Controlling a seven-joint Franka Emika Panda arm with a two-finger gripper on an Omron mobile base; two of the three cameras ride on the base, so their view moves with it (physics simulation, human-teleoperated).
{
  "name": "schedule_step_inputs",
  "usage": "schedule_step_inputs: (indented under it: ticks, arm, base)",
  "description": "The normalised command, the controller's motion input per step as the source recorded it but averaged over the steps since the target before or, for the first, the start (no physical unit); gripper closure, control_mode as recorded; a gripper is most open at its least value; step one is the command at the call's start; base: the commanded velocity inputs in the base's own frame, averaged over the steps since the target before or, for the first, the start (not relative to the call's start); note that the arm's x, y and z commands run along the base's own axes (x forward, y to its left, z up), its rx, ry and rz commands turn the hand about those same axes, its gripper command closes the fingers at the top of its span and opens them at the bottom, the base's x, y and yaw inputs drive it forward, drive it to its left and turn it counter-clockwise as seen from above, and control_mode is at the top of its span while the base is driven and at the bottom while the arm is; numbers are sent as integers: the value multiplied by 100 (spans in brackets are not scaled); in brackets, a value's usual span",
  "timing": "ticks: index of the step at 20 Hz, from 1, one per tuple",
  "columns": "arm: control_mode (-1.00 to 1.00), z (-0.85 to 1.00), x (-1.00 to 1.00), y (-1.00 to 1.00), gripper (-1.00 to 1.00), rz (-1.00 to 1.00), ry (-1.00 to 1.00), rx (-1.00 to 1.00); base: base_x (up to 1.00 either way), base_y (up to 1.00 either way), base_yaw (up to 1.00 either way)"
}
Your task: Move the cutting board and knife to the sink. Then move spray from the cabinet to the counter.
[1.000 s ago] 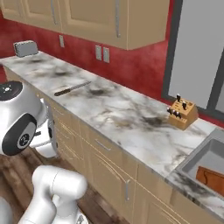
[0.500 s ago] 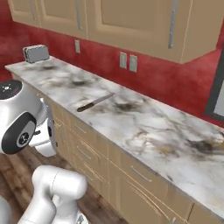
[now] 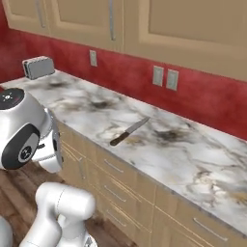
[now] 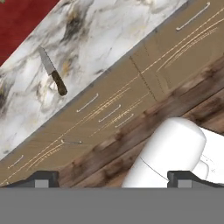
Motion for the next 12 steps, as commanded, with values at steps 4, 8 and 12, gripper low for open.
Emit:
schedule_step_inputs:
  ticks: [4, 8, 12]
  arm:
    - [100, 0, 0, 0, -100, 0, 0, 0]
    - [100, 0, 0, 0, -100, 0, 0, 0]
    - [100, 0, 0, 0, -100, 0, 0, 0]
  base:
    - [94, 93, -40]
    - [55, 27, -48]
    - [12, 0, -28]
